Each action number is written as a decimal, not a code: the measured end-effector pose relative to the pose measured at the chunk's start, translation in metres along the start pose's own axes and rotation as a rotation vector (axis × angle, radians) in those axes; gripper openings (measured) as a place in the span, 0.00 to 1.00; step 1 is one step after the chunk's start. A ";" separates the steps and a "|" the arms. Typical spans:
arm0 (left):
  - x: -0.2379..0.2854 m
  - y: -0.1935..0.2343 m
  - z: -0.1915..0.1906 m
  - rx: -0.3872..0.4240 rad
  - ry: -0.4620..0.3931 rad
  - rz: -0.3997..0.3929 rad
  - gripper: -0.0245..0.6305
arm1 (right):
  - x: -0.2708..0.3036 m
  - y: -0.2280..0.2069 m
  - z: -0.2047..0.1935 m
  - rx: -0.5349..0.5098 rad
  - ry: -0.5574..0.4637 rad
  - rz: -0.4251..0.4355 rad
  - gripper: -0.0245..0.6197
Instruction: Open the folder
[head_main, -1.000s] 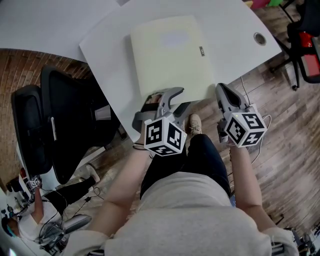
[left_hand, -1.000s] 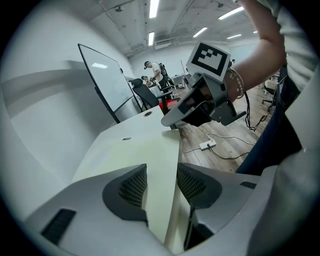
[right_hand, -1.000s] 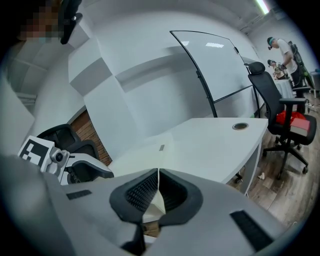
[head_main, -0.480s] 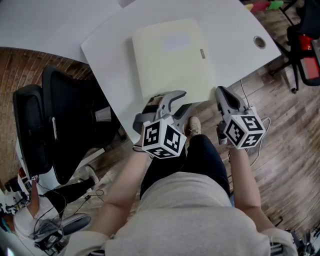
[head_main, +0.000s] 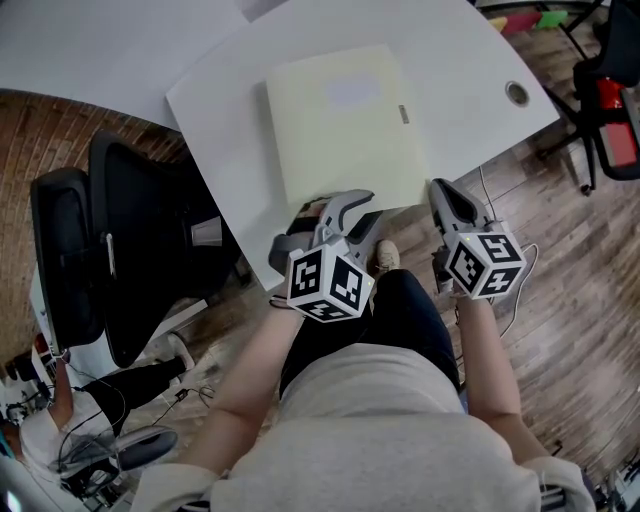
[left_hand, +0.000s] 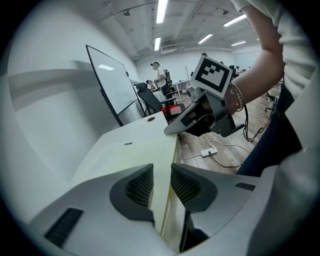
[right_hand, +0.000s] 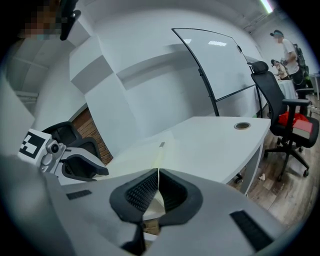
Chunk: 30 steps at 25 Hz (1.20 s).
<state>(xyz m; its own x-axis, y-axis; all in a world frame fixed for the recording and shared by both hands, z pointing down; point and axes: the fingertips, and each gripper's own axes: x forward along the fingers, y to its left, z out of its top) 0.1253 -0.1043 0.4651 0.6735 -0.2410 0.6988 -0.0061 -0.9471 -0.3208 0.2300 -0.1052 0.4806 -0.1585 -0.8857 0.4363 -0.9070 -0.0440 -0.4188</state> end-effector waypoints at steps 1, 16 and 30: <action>0.000 0.000 0.001 -0.004 -0.001 0.000 0.22 | 0.001 0.000 -0.002 -0.002 0.007 0.002 0.07; -0.004 0.002 0.007 -0.046 -0.040 0.019 0.15 | 0.004 -0.002 -0.005 -0.097 0.009 0.026 0.07; -0.009 0.006 0.011 -0.064 -0.048 0.002 0.12 | 0.006 -0.001 -0.005 -0.131 0.029 0.016 0.07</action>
<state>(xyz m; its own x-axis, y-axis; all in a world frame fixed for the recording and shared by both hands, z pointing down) 0.1273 -0.1061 0.4501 0.7082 -0.2340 0.6661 -0.0536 -0.9586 -0.2798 0.2282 -0.1081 0.4878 -0.1826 -0.8719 0.4543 -0.9472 0.0321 -0.3191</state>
